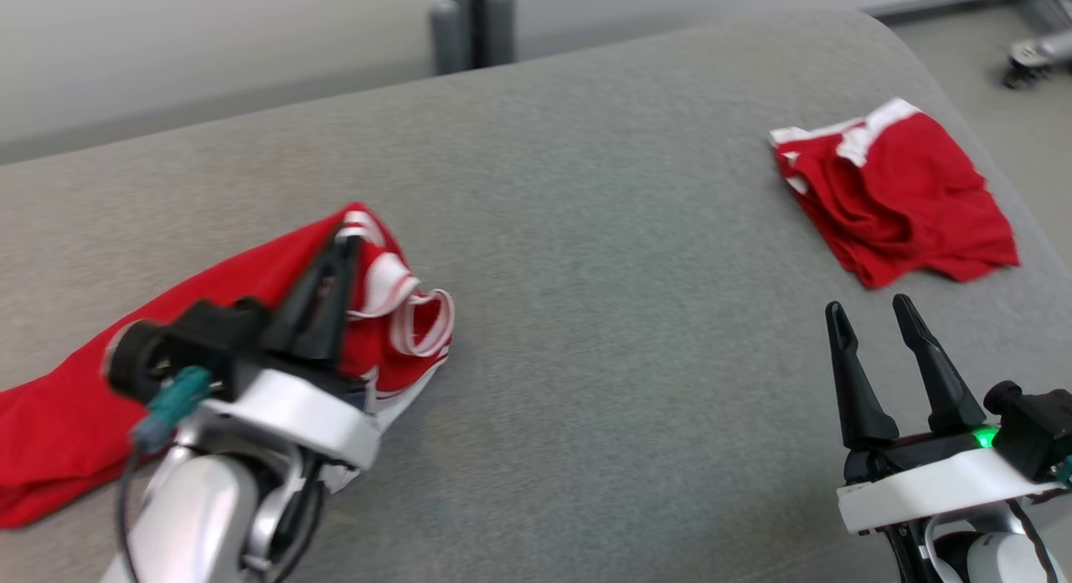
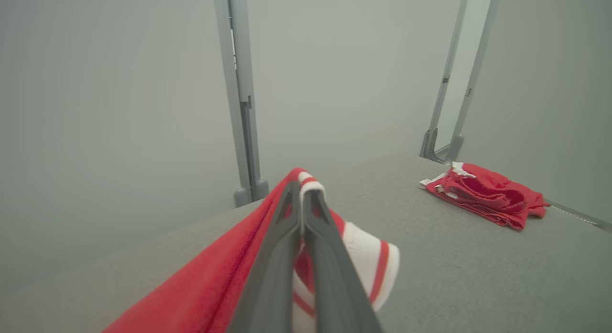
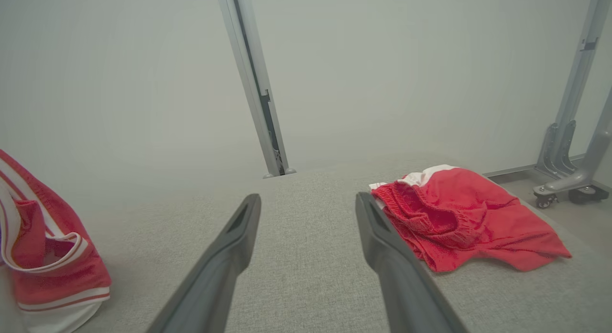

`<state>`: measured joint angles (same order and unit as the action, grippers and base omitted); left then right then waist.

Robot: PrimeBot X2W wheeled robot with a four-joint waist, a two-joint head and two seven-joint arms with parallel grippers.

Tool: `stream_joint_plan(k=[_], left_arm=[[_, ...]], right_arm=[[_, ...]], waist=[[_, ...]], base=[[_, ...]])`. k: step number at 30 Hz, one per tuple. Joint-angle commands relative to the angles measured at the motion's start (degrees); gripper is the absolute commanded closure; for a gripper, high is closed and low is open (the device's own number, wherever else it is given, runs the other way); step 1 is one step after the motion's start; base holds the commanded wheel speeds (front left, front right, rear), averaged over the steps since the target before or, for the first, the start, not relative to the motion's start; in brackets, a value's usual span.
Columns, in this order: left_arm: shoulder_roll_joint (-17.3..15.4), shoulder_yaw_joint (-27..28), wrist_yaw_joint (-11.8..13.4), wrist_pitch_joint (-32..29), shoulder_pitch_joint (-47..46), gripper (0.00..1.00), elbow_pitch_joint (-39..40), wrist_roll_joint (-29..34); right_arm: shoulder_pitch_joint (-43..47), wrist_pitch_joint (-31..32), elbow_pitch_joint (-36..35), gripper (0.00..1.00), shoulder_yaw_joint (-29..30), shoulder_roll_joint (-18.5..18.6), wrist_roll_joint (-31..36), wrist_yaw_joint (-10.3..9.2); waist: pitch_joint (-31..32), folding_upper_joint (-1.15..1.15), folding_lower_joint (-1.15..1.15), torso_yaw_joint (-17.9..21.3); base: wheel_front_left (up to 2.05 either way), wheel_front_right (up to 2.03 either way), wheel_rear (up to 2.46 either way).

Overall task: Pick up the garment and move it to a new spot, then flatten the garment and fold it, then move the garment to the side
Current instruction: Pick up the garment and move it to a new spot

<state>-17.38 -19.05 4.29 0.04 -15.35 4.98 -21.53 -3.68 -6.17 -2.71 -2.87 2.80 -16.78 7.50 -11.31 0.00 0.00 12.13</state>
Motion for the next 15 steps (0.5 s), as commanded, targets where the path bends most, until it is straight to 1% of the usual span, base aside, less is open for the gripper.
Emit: stream_joint_plan(k=[1,6,7,10,15], left_arm=[[1.0,-1.1,-1.0,0.5,-2.0,1.00,-1.3,0.2],[4.2,-5.7,-3.8,1.1,-6.9,1.00,-8.4,1.0],[4.2,-5.7,-3.8,1.1,-6.9,1.00,-8.4,1.0],[6.7,-7.6,-6.1,2.0,-9.2,1.00,-12.9,-0.2],[9.4,-10.1,-8.1,3.8,-12.3,1.00,-20.1,-0.4]], right_arm=[[-0.7,-0.6,0.3,0.00,-0.3,0.2,-0.4,-0.02],[-1.4,-2.1,1.1,0.00,-0.8,0.2,-1.4,-0.02],[-1.4,-2.1,1.1,0.00,-0.8,0.2,-1.4,-0.02],[-1.4,-2.9,1.8,0.00,-0.9,0.2,-2.1,-0.02],[-1.8,-4.1,3.0,0.00,-1.2,0.2,-2.6,-0.02]], waist=[[-3.0,0.00,0.00,4.3],[-5.3,0.00,0.00,8.0],[-5.3,0.00,0.00,8.0],[-6.3,0.00,0.00,9.2],[-7.0,0.00,0.00,9.8]], base=[[0.00,0.00,0.00],[0.00,0.00,0.00],[0.00,0.00,0.00],[0.00,0.00,0.00],[0.00,0.00,0.00]])
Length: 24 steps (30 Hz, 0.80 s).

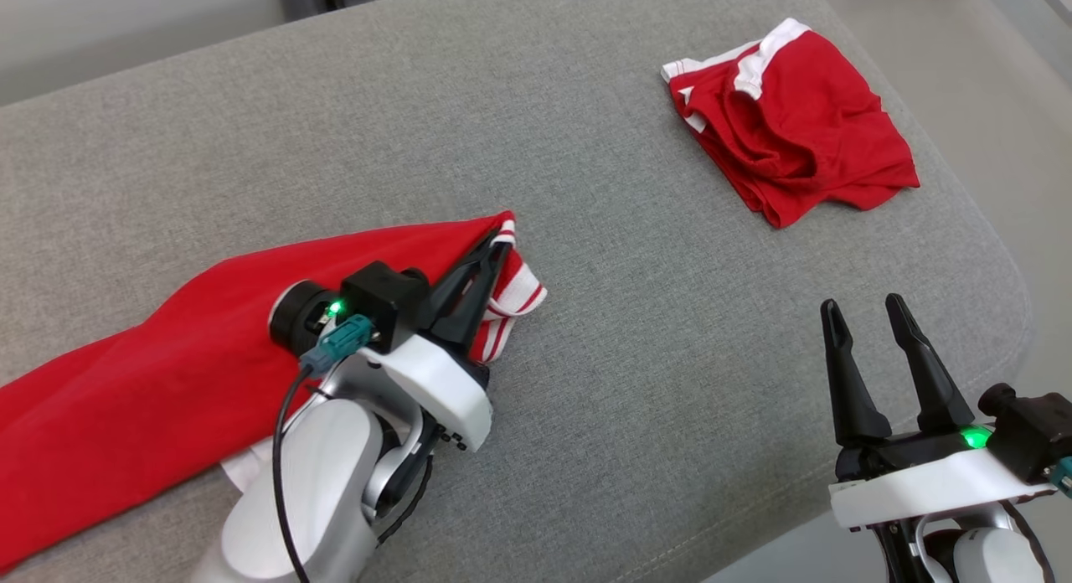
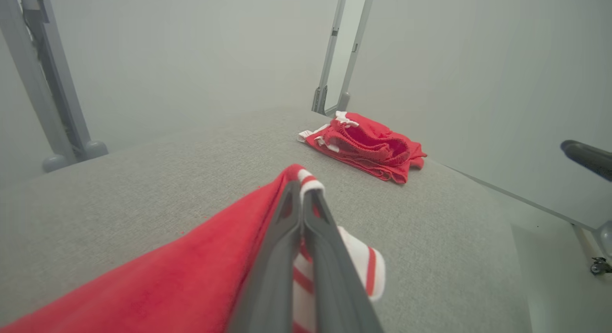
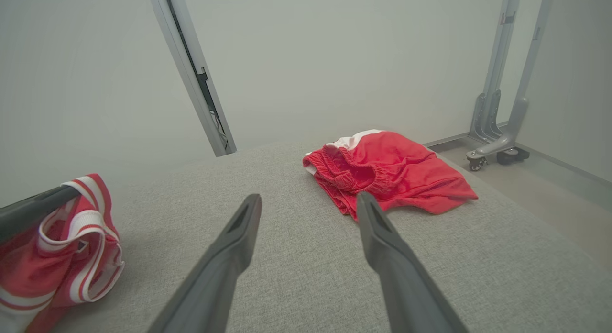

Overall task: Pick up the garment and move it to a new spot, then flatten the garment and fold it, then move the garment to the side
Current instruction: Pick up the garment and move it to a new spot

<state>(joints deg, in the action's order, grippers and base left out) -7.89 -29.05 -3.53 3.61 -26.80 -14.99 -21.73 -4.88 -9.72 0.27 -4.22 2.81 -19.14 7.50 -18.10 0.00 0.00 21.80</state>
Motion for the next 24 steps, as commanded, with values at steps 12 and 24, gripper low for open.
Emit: stream_joint_plan(k=[12,24], left_arm=[[2.1,-4.4,-3.3,4.3,-1.0,0.00,-4.8,-4.7],[-6.0,6.0,4.9,10.1,8.1,0.00,3.2,-6.3]], right_arm=[[-0.7,-0.5,2.5,0.00,1.7,0.2,0.7,-0.02],[1.4,2.3,1.0,0.00,3.9,0.2,3.8,-0.02]], waist=[[4.1,0.00,0.00,-6.0],[9.5,0.00,0.00,-15.1]], base=[[0.00,0.00,0.00],[0.00,0.00,0.00]])
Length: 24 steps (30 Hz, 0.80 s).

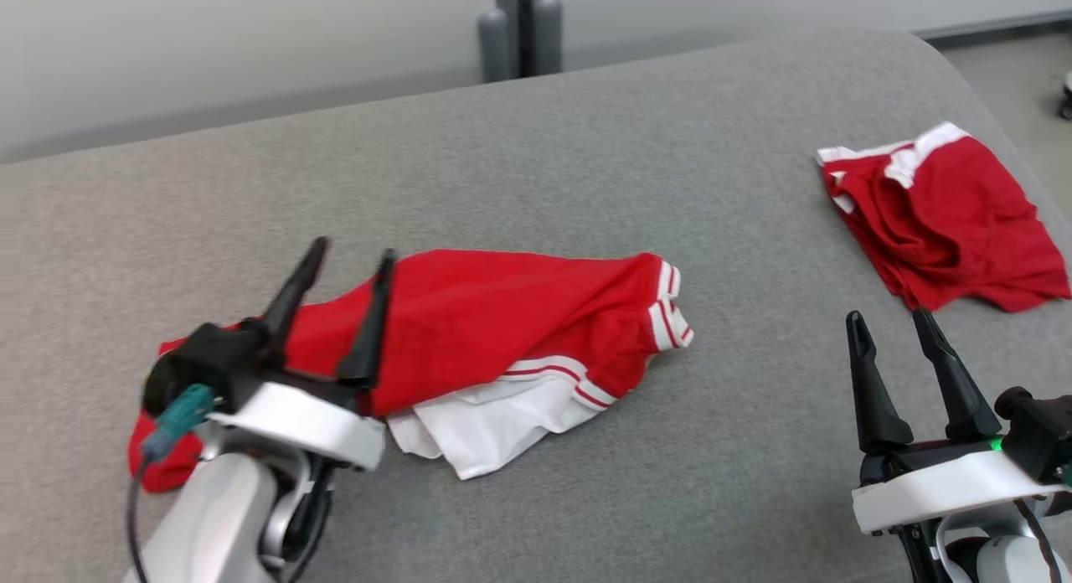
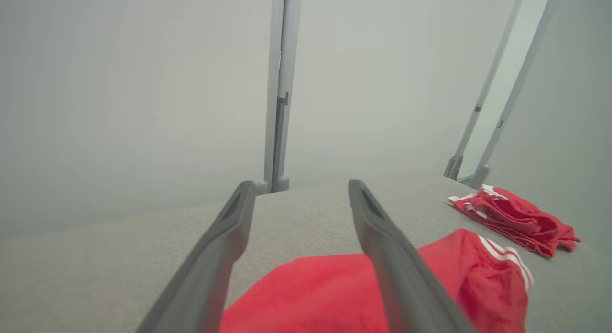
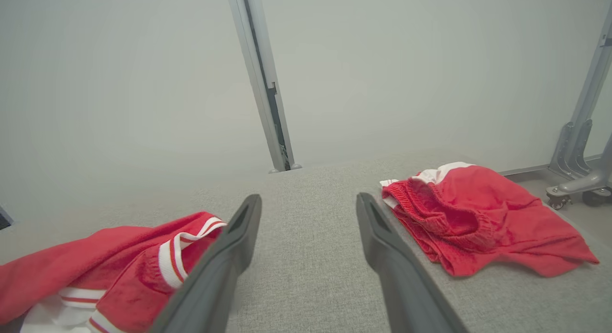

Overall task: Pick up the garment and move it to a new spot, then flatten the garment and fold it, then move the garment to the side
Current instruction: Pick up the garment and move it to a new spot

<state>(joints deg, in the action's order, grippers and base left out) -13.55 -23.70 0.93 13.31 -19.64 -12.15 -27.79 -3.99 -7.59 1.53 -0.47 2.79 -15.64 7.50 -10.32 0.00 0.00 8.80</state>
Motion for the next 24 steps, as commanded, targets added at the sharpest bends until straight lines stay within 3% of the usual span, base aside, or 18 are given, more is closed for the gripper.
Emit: stream_joint_plan(k=[1,5,11,18,24], left_arm=[[-1.1,1.9,1.2,0.7,1.7,0.00,0.8,-0.4],[-3.7,7.0,2.7,1.5,5.0,0.00,2.5,-1.4],[-6.0,13.9,1.1,1.7,9.7,0.00,5.9,-1.4],[-6.6,19.3,-1.0,1.7,15.9,0.00,9.2,-0.4],[-6.1,19.9,-1.1,1.8,21.7,0.00,11.9,0.6]], right_arm=[[0.7,0.5,-0.4,0.00,0.3,0.2,0.8,-0.02],[1.2,1.8,-1.5,0.00,0.8,0.2,2.1,-0.02],[2.3,3.5,-2.6,0.00,0.9,0.2,3.8,-0.02],[3.6,4.8,-3.3,0.00,1.2,0.2,5.2,-0.02],[5.4,5.5,-4.2,0.00,1.3,0.2,5.8,-0.02]], waist=[[2.1,0.00,0.00,-2.8],[3.4,0.00,0.00,-5.2],[5.0,0.00,0.00,-8.0],[6.8,0.00,0.00,-9.5],[9.3,0.00,0.00,-9.9]], base=[[0.00,0.00,0.00],[0.00,0.00,0.00],[0.00,0.00,0.00],[0.00,0.00,0.00],[0.00,0.00,0.00]])
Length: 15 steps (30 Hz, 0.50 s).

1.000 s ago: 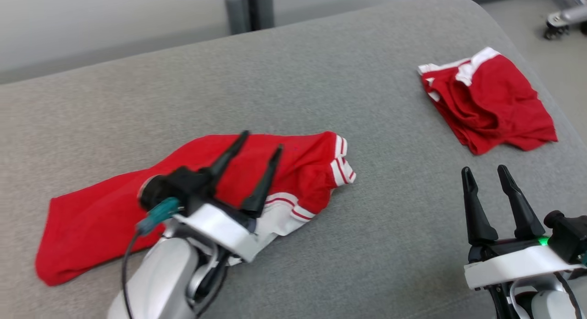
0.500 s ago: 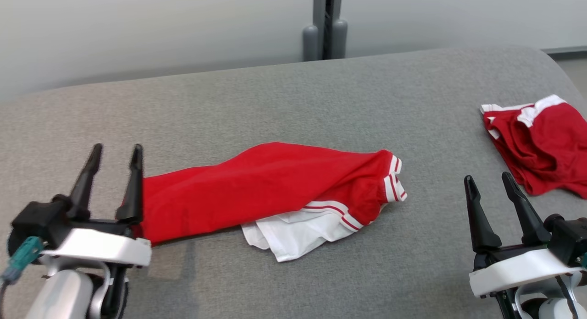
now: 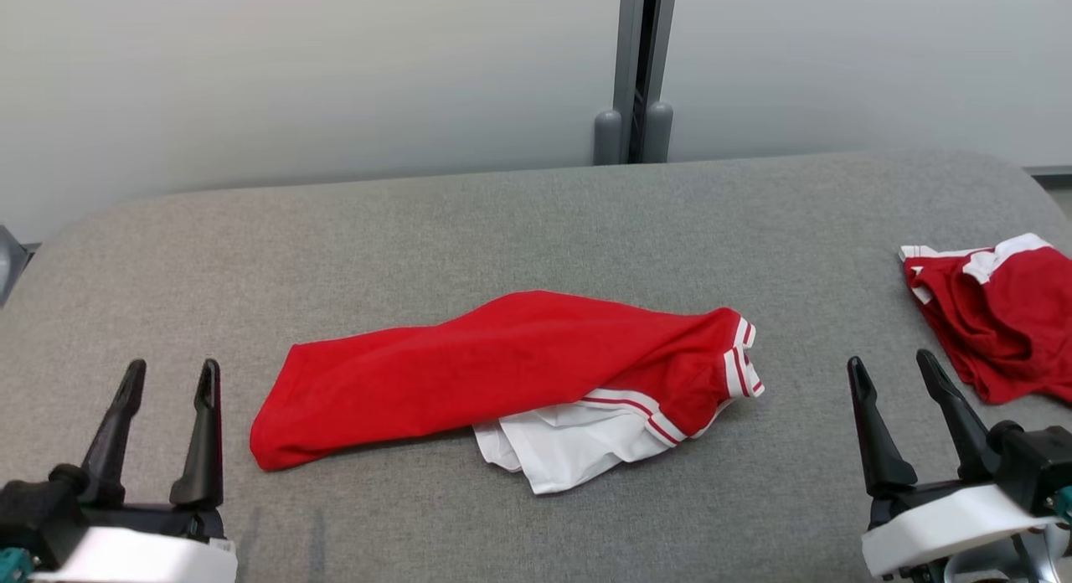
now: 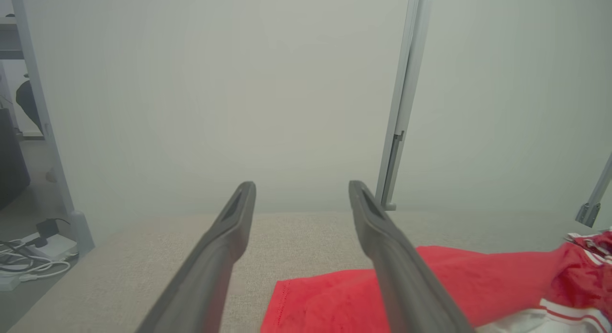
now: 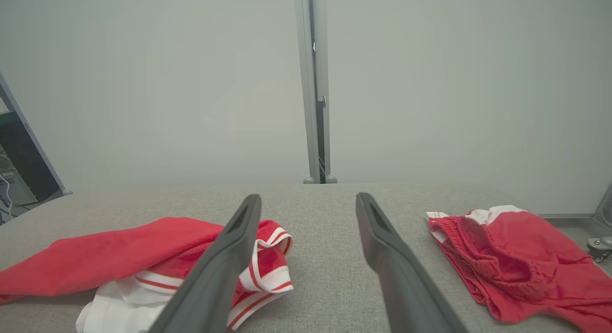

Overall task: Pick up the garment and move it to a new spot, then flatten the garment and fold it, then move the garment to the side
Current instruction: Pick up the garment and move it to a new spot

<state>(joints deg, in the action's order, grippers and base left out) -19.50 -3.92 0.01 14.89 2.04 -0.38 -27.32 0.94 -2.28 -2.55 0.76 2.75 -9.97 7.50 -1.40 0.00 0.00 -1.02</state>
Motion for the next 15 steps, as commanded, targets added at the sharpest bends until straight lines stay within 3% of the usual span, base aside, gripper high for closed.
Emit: stream_joint_plan(k=[1,15], left_arm=[[-0.1,0.0,-0.2,0.2,0.6,0.00,0.3,0.1],[-1.5,-1.2,0.6,-2.2,4.5,0.00,0.6,0.4]], right_arm=[[0.9,0.2,-0.3,0.00,0.2,0.3,0.1,-0.02],[4.0,1.3,-2.9,0.00,0.6,0.3,0.0,-0.02]], waist=[[0.7,0.00,0.00,-0.1],[3.4,0.00,0.00,0.3]], base=[[0.00,0.00,0.00],[0.00,0.00,0.00]])
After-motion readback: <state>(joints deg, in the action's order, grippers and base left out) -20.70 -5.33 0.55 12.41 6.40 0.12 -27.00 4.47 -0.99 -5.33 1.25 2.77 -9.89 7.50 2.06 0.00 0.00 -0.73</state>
